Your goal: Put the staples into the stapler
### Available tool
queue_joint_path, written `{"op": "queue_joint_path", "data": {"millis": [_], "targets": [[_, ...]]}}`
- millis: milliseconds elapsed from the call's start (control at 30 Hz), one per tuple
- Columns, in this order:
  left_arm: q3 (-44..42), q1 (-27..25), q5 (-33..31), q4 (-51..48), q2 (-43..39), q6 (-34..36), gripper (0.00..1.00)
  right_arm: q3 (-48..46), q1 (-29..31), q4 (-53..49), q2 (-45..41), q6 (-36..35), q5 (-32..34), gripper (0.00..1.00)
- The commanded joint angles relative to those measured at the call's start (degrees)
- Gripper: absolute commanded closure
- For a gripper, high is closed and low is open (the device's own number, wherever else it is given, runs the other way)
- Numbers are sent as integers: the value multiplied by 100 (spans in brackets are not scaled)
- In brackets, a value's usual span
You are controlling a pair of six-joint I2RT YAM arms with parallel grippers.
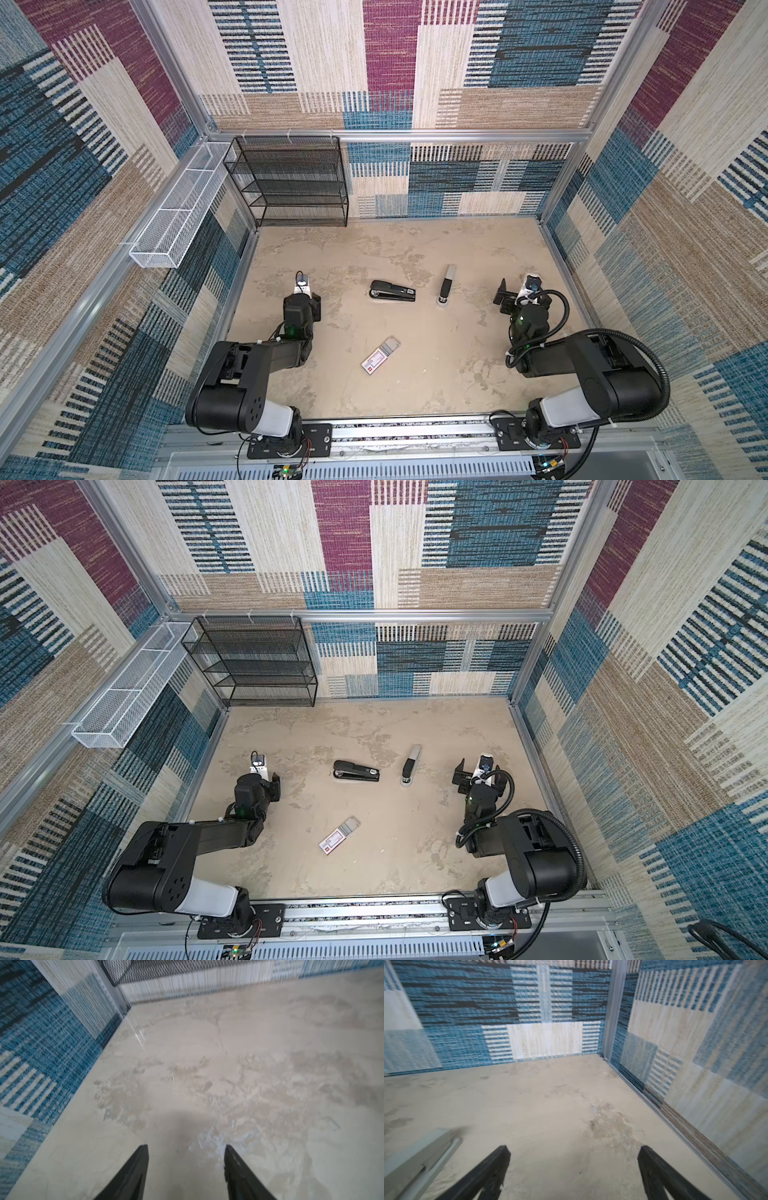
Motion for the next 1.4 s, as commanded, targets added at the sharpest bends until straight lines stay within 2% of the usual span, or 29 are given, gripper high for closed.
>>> {"op": "queue_joint_path", "data": {"millis": [0, 33, 67, 100, 133, 167, 233, 300, 1000, 1067, 1167, 1233, 1267, 1300, 1367], "targets": [[247, 98, 477, 77, 38, -133, 37, 74, -213, 417, 72, 149, -1148, 0], [408, 233, 652, -447, 20, -262, 2, 286, -213, -1, 56, 172, -1110, 0], [320, 267, 633, 53, 188, -209, 1, 131, -189, 594, 222, 104, -1061, 0], [249, 255, 574, 312, 181, -207, 1, 166, -169, 280, 92, 134, -1020, 0], [257, 236, 527, -85, 17, -273, 1, 262, -177, 81, 83, 155, -1031, 0], [267, 221, 508, -97, 13, -272, 1, 179, -178, 360, 144, 109, -1017, 0], [171, 217, 471, 405, 168, -189, 1, 209, -178, 228, 110, 122, -1050, 0], [309, 224, 475, -22, 98, -247, 1, 231, -178, 151, 92, 134, -1061, 0], [259, 237, 471, 142, 128, -258, 1, 226, -246, 176, 96, 131, -1278, 0], [205, 274, 24, 206, 112, -497, 1, 234, -248, 161, 102, 125, -1270, 0], [368, 346, 228, -58, 170, -486, 0, 287, -239, 92, 123, 115, -1269, 0], [87, 365, 57, 302, 43, -596, 1, 200, -239, 176, 71, 147, -1216, 0], [-193, 410, 67, 725, -37, -679, 0, 120, -239, 290, 24, 302, -817, 0], [-376, 465, 165, 1009, -68, -729, 1, 26, -256, 402, -27, 352, -828, 0], [39, 483, 406, 584, 117, -605, 1, 276, -233, 141, 143, 203, -968, 0]]}}
